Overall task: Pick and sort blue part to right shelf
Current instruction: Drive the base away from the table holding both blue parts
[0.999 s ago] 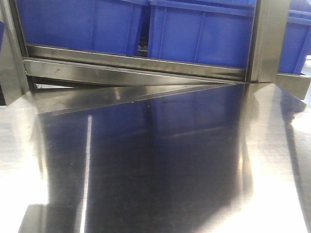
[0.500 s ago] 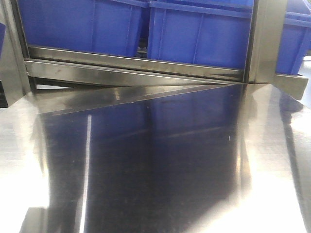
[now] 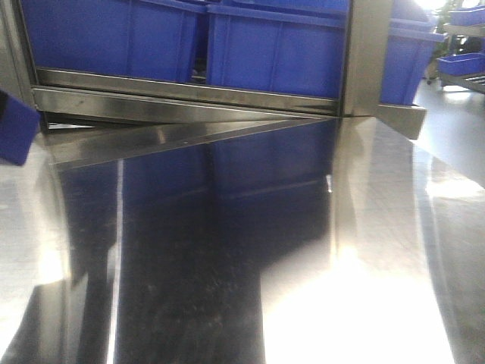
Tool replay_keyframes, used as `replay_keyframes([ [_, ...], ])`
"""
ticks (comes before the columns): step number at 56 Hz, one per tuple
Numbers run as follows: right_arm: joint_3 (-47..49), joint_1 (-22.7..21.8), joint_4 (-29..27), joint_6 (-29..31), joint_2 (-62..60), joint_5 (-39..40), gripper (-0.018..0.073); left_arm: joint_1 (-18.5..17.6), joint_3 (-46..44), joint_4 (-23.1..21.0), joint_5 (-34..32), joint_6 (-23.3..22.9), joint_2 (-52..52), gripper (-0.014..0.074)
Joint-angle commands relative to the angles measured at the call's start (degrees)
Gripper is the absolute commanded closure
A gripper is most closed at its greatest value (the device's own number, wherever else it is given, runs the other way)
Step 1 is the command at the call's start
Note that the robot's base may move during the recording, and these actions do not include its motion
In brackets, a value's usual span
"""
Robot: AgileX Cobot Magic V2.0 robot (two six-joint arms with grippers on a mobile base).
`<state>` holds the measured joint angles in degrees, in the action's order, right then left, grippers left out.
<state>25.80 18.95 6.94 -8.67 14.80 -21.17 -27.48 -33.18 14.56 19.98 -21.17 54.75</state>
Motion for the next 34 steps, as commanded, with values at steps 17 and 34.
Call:
replay_keyframes([
  [17, 1.5, 0.0, 0.8, 0.6, 0.5, 5.2, 0.0353, -0.6, -3.1, 1.9, -11.2, 0.0, 5.8, 0.0314],
  [34, 1.5, 0.0, 0.8, 0.6, 0.5, 5.2, 0.0353, -0.6, -3.9, 1.9, -6.2, 0.0, 2.8, 0.0314],
])
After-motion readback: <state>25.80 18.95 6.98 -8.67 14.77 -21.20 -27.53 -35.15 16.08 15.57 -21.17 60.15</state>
